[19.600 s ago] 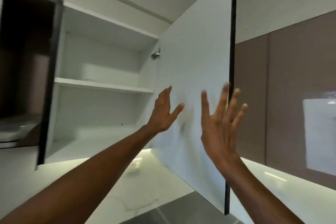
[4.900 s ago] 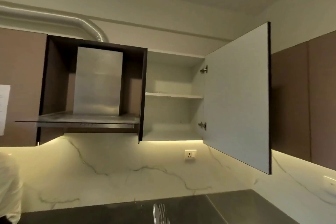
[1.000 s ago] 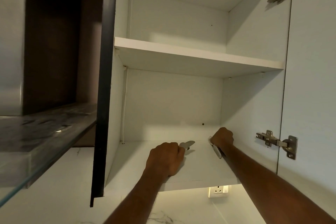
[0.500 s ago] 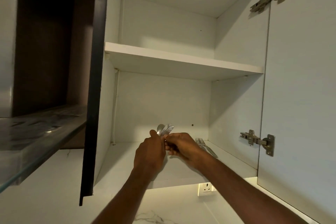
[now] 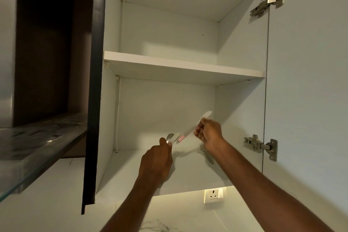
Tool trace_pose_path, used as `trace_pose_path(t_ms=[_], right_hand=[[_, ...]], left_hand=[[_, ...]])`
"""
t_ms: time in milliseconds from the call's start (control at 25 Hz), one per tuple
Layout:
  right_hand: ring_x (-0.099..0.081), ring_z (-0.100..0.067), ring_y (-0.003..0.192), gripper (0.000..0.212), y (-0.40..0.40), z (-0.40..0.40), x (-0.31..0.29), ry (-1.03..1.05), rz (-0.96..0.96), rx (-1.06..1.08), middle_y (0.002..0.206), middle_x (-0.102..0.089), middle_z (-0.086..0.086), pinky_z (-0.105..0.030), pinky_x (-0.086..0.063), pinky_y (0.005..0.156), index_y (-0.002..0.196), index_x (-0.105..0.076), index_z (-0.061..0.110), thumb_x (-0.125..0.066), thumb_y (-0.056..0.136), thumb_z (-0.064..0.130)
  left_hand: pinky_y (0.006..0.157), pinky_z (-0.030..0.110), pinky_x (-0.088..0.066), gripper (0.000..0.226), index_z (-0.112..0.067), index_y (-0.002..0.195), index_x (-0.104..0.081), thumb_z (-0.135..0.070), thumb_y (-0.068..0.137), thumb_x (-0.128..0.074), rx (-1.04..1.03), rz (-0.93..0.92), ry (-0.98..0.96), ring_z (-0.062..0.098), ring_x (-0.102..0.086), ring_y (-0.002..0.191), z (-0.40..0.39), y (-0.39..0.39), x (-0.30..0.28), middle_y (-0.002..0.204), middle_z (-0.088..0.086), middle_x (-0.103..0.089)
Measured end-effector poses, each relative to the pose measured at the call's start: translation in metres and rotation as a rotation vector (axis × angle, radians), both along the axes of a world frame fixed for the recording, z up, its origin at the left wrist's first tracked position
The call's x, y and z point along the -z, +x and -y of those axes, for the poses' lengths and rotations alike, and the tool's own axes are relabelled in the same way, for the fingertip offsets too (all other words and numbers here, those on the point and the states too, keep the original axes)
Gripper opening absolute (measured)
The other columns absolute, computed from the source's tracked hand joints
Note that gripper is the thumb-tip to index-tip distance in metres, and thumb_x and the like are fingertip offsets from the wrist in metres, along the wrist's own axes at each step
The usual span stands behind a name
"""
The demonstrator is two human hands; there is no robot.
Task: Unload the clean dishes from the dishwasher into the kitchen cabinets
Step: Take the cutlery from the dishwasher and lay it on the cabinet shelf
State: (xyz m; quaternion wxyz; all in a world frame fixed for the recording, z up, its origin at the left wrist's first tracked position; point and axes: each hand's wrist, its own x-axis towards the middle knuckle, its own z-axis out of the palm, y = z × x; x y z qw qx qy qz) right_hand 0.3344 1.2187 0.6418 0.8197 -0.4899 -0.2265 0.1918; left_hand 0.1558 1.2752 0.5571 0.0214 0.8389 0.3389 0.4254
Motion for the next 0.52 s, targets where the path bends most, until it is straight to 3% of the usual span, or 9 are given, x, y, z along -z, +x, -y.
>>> trace_pose_path(t_ms=[120,240,320,400,520], right_hand=[[-0.06,-0.02,0.056,0.026,0.028,-0.005,-0.01,-0.183,0.221,0.177,0.071,-0.063,-0.011,-0.033,-0.054,0.059,0.077,-0.066,0.007,-0.054,0.1,0.008],[-0.062,-0.019,0.055,0.028,0.033,-0.02,0.013,-0.509,0.529,0.01,0.069,-0.068,-0.01,-0.029,-0.051,0.056,0.08,-0.075,0.002,-0.071,0.097,0.024],[-0.066,-0.022,0.065,0.044,0.039,-0.039,0.034,-0.748,0.776,0.061,0.067,-0.07,-0.009,-0.034,-0.055,0.069,0.075,-0.076,0.001,-0.075,0.092,0.042],[-0.064,-0.023,0.067,0.054,0.042,-0.055,0.052,-0.929,0.985,0.193,0.06,-0.061,-0.006,-0.035,-0.054,0.077,0.06,-0.063,0.005,-0.071,0.093,0.047],[-0.056,-0.019,0.063,0.053,0.044,-0.066,0.068,-0.994,1.054,0.278,0.055,-0.049,0.0,-0.027,-0.043,0.061,0.06,-0.047,0.012,-0.076,0.09,0.046]], left_hand=[[0.066,0.034,-0.041,0.032,-0.015,0.108,-0.048,-0.035,0.111,-0.023,-0.102,-0.034,-0.026,0.029,-0.069,0.088,-0.004,-0.002,0.003,0.095,0.006,-0.071],[0.07,0.032,-0.04,0.032,-0.012,0.112,-0.055,-0.029,0.11,-0.027,-0.158,-0.127,-0.049,0.028,-0.069,0.095,-0.007,0.0,0.006,0.103,0.007,-0.071],[0.071,0.033,-0.04,0.032,-0.012,0.113,-0.056,-0.028,0.11,-0.028,-0.166,-0.154,-0.05,0.029,-0.069,0.098,-0.008,0.002,0.007,0.106,0.007,-0.071],[0.072,0.033,-0.04,0.033,-0.013,0.114,-0.056,-0.029,0.11,-0.028,-0.173,-0.168,-0.043,0.028,-0.069,0.099,-0.009,0.002,0.008,0.107,0.007,-0.071],[0.072,0.032,-0.039,0.036,-0.013,0.114,-0.057,-0.033,0.111,-0.027,-0.176,-0.177,-0.032,0.027,-0.068,0.1,-0.009,0.001,0.007,0.108,0.006,-0.071]])
